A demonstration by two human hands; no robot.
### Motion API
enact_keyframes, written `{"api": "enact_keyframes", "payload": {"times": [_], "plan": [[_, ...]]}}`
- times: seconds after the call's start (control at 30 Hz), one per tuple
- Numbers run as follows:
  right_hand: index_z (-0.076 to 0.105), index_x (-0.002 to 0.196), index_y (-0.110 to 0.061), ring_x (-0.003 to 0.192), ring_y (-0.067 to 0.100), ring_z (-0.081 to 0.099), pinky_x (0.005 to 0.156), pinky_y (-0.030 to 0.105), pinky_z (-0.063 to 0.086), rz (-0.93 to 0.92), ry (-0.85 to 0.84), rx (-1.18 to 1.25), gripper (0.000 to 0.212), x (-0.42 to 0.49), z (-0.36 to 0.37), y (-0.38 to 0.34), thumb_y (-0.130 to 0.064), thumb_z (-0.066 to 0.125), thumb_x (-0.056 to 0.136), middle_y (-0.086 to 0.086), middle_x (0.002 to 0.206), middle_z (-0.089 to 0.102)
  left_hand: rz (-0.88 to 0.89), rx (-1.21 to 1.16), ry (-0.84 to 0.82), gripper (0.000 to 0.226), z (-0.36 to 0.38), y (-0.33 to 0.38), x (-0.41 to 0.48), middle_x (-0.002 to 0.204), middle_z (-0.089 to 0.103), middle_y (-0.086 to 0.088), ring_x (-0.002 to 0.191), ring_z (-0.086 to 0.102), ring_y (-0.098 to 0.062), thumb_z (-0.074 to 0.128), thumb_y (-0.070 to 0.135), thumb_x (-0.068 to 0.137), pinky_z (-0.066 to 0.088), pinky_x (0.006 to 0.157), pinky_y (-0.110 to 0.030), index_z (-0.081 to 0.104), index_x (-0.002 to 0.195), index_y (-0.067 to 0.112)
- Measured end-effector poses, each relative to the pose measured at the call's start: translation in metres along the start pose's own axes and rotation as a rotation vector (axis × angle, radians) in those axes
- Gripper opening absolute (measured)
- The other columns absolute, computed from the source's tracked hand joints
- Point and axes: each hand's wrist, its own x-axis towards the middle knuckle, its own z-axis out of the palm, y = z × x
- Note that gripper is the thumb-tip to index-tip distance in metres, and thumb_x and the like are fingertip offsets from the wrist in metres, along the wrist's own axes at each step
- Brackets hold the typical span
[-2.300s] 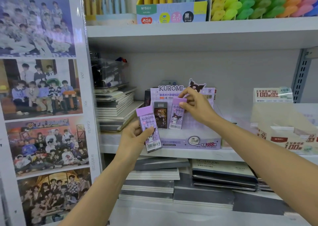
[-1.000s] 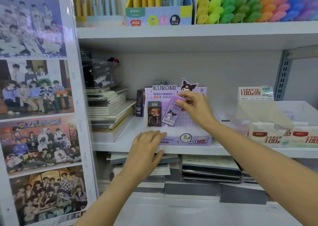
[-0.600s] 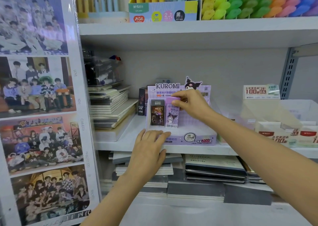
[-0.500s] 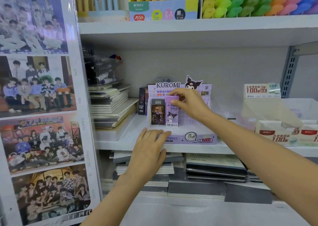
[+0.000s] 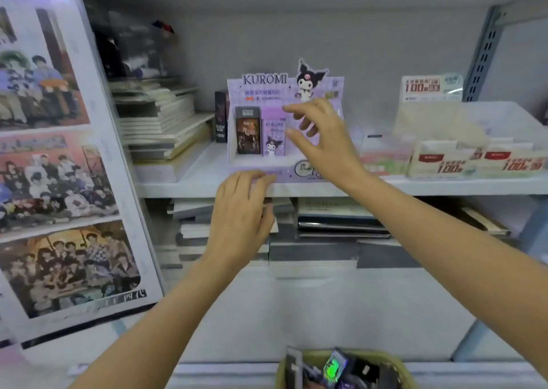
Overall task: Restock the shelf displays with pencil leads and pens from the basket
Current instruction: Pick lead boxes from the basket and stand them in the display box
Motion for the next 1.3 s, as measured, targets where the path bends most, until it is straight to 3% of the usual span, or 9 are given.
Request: {"api": "enact_keyframes", "payload": {"times": [0.1, 0.27, 0.5, 0.63, 0.8, 0.93, 1.1, 1.2, 1.3], "plan": [[0.067, 0.095, -0.014, 0.063, 0.01, 0.06, 0.058, 0.022, 0.048, 0.078, -0.052, 0.226, 0.009, -0.086, -0.007, 0.002, -0.022, 0.061, 0.094, -0.009, 0.073, 0.063, 0.027, -0.155, -0.013, 0.02, 0.027, 0.025, -0.047, 0.095, 0.061, -0.007, 0.086, 0.053, -0.026, 0.063, 0.008, 0.082, 0.042, 0.07, -0.036, 0.063, 0.103, 0.008], [0.067, 0.083, -0.013, 0.052, 0.017, 0.06, 0.053, 0.03, 0.051, 0.533, -0.505, 0.208, 0.014, -0.263, 0.014, 0.056, -0.021, 0.063, 0.094, -0.002, 0.06, 0.063, -0.238, -0.419, -0.703, 0.01, 0.104, 0.077, -0.152, 0.089, 0.064, 0.004, 0.083, 0.059, -0.018, 0.06, 0.025, 0.089, 0.048, 0.075, -0.037, 0.064, 0.096, 0.02], [0.064, 0.101, -0.017, 0.093, 0.018, 0.06, 0.073, 0.021, 0.038, 0.908, -0.925, -0.134, 0.019, -0.446, 0.029, 0.129, -0.03, 0.068, 0.088, 0.005, 0.102, 0.068, -0.392, -0.375, -1.213, 0.027, 0.194, 0.133, -0.284, 0.117, 0.061, -0.002, 0.11, 0.057, -0.022, 0.059, 0.032, 0.091, 0.046, 0.091, -0.035, 0.06, 0.116, 0.022], [0.055, 0.124, -0.013, 0.111, 0.024, 0.055, 0.086, 0.027, 0.039, 1.018, -0.907, -0.229, 0.044, -0.483, 0.032, 0.147, -0.034, 0.068, 0.087, 0.006, 0.119, 0.06, -0.464, -0.295, -1.244, 0.057, 0.218, 0.147, -0.315, 0.127, 0.049, -0.004, 0.122, 0.046, -0.023, 0.069, 0.043, 0.084, 0.044, 0.094, -0.036, 0.048, 0.132, 0.02], [0.058, 0.119, -0.011, 0.091, 0.015, 0.054, 0.092, 0.033, 0.043, 1.07, -0.943, -0.163, 0.049, -0.501, 0.046, 0.148, -0.033, 0.078, 0.079, -0.002, 0.097, 0.053, -0.504, -0.222, -1.223, 0.05, 0.231, 0.151, -0.324, 0.124, 0.049, -0.001, 0.121, 0.043, -0.02, 0.075, 0.042, 0.079, 0.045, 0.089, -0.033, 0.053, 0.117, 0.02], [0.054, 0.122, -0.015, 0.104, 0.018, 0.05, 0.089, 0.032, 0.044, 1.013, -1.025, -0.221, 0.071, -0.505, 0.055, 0.146, -0.048, 0.083, 0.066, 0.001, 0.113, 0.05, -0.566, -0.349, -1.227, 0.027, 0.236, 0.144, -0.32, 0.108, 0.054, 0.001, 0.107, 0.048, -0.018, 0.079, 0.031, 0.075, 0.044, 0.081, -0.031, 0.061, 0.093, 0.022], [0.057, 0.122, -0.01, 0.114, 0.029, 0.055, 0.091, 0.033, 0.045, 0.965, -1.08, -0.285, 0.063, -0.501, 0.059, 0.146, -0.042, 0.076, 0.072, 0.013, 0.128, 0.053, -0.876, -0.658, -1.11, 0.023, 0.232, 0.125, -0.318, 0.076, 0.063, 0.013, 0.07, 0.058, -0.005, 0.082, 0.019, 0.075, 0.04, 0.064, -0.009, 0.061, 0.08, 0.025], [0.07, 0.092, -0.006, 0.083, 0.024, 0.063, 0.075, 0.036, 0.051, 0.983, -1.069, -0.218, 0.035, -0.486, 0.045, 0.148, -0.037, 0.066, 0.077, 0.011, 0.09, 0.067, -1.176, -0.857, -0.977, 0.015, 0.226, 0.116, -0.316, 0.081, 0.068, -0.006, 0.072, 0.061, -0.022, 0.079, 0.017, 0.079, 0.056, 0.068, -0.037, 0.07, 0.089, 0.01], [0.044, 0.053, -0.017, 0.049, 0.011, 0.036, 0.055, 0.031, 0.029, 1.062, -0.982, -0.01, 0.037, -0.471, 0.023, 0.155, -0.017, 0.054, 0.088, 0.0, 0.052, 0.041, -1.368, -0.978, -0.871, 0.019, 0.22, 0.112, -0.314, 0.08, 0.067, -0.009, 0.076, 0.061, -0.025, 0.078, 0.019, 0.081, 0.054, 0.066, -0.034, 0.071, 0.089, 0.003]]}}
